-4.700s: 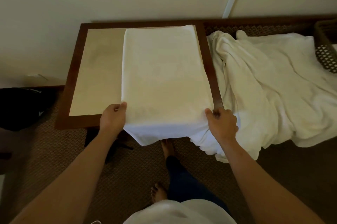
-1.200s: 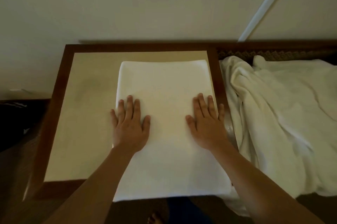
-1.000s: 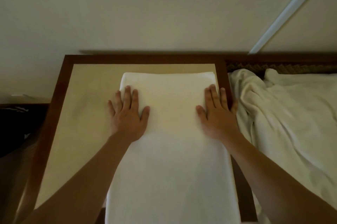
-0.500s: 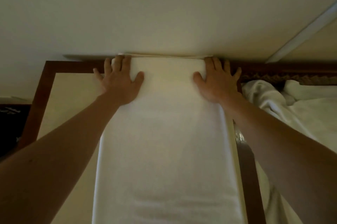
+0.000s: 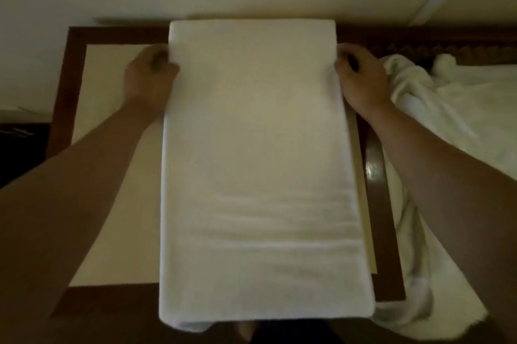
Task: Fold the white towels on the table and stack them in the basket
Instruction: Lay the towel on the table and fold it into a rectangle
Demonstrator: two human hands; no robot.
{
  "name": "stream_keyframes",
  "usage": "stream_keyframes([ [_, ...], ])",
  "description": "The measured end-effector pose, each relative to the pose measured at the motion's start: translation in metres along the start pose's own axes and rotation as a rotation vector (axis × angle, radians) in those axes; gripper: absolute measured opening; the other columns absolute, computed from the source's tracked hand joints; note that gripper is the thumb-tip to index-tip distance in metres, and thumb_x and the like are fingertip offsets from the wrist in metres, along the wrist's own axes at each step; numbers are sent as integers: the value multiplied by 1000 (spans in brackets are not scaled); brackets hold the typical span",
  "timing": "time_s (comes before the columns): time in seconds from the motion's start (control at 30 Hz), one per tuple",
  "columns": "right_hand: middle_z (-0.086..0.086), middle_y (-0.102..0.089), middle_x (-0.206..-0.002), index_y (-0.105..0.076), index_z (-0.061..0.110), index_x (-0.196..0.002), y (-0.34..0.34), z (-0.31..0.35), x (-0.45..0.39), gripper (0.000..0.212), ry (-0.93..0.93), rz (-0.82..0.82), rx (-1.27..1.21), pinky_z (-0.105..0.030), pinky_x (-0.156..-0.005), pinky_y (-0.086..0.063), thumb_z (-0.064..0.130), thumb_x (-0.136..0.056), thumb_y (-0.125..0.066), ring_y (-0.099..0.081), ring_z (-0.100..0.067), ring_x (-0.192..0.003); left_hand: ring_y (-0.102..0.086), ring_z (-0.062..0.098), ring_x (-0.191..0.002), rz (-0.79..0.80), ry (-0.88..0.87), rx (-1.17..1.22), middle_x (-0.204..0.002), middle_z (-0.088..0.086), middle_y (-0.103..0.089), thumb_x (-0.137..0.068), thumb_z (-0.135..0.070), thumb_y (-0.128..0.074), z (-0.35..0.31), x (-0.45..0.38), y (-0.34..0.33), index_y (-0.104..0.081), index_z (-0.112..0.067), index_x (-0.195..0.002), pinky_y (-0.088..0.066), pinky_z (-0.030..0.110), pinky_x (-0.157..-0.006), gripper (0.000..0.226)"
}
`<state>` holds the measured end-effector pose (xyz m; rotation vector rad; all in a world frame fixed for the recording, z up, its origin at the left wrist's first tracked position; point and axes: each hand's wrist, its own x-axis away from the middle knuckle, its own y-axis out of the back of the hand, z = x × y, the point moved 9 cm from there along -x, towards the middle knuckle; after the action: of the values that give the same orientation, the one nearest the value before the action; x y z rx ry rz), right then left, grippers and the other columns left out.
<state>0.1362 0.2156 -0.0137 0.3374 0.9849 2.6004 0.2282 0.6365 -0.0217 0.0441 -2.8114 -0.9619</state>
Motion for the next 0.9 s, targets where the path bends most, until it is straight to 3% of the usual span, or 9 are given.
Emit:
stream_keyframes([
  [0.13, -4, -44, -157, -50, 13, -149, -2, -23, 111, 48, -19, 61, -35, -23, -119, -21, 22, -103, -58, -28, -14, -151, -58, 24, -124, 48, -56, -149, -138, 1, -62, -89, -34, -65, 39, 101, 4, -55, -24, -143, -43, 32, -107, 56],
  [0.2, -4, -41, -159, -46, 11, -151, -2, -38, 162, 53, -47, 62, -12, -33, -125, -20, 22, -101, -60, -24, -17, -153, -47, 30, -137, 58, -102, -278, -149, 7, -53, -88, -42, -54, 52, 154, 6, -48, -15, -149, -34, 42, -117, 66],
  [0.33, -6, -36, -162, -42, 11, -152, 1, -58, 257, 57, -39, 83, 49, -47, -125, -22, 28, -100, -60, -22, -22, -154, -12, 21, -156, 92, -83, -441, -168, 1, -24, -100, -51, -37, 83, 265, 13, -24, -19, -161, -3, 43, -126, 70],
  [0.47, -5, -47, -151, -55, 13, -131, 9, -74, 329, 46, -37, 8, 41, -58, -111, -40, 41, -95, -53, -42, -32, -142, -9, 18, -157, 99, -54, -447, -169, -3, -20, -98, -57, -32, 107, 348, 23, -29, -20, -160, -3, 43, -126, 72],
  [0.57, -4, -56, -132, -61, 15, -107, 21, -80, 382, 26, -65, -151, 138, -61, -97, -45, 37, -94, -58, -51, -32, -126, -44, 30, -138, -58, -94, -330, -147, 8, -53, -97, -43, -53, 103, 405, 41, -62, -10, -136, -35, 55, -115, 52],
  [0.63, -6, -59, -120, -64, 17, -101, 33, -88, 416, 23, -162, -327, 175, -57, -92, -47, 38, -92, -66, -54, -30, -114, -54, 25, -117, -158, 48, -129, -130, 4, -58, -101, -31, -60, 111, 435, 49, -67, -13, -122, -49, 51, -98, 28],
  [0.7, -4, -61, -110, -64, 19, -99, 30, -98, 438, 26, -274, -363, 102, -53, -90, -47, 44, -91, -68, -57, -27, -105, -57, 18, -105, -190, 325, 138, -121, -1, -59, -103, -29, -58, 129, 447, 45, -64, -21, -122, -50, 38, -87, 21],
  [0.77, 2, -64, -103, -63, 20, -101, 18, -110, 447, 29, -340, -295, -88, -50, -91, -50, 47, -92, -69, -60, -21, -100, -61, 16, -103, -137, 504, 425, -113, -4, -64, -105, -25, -55, 144, 449, 27, -63, -23, -121, -49, 32, -84, 18],
  [0.9, 11, -64, -101, -61, 21, -105, 10, -118, 450, 25, -391, -225, -330, -35, -91, -45, 42, -95, -68, -60, -15, -104, -62, 20, -116, -17, 607, 690, -118, -1, -68, -108, -21, -50, 160, 439, 12, -63, -19, -123, -47, 38, -103, 19],
])
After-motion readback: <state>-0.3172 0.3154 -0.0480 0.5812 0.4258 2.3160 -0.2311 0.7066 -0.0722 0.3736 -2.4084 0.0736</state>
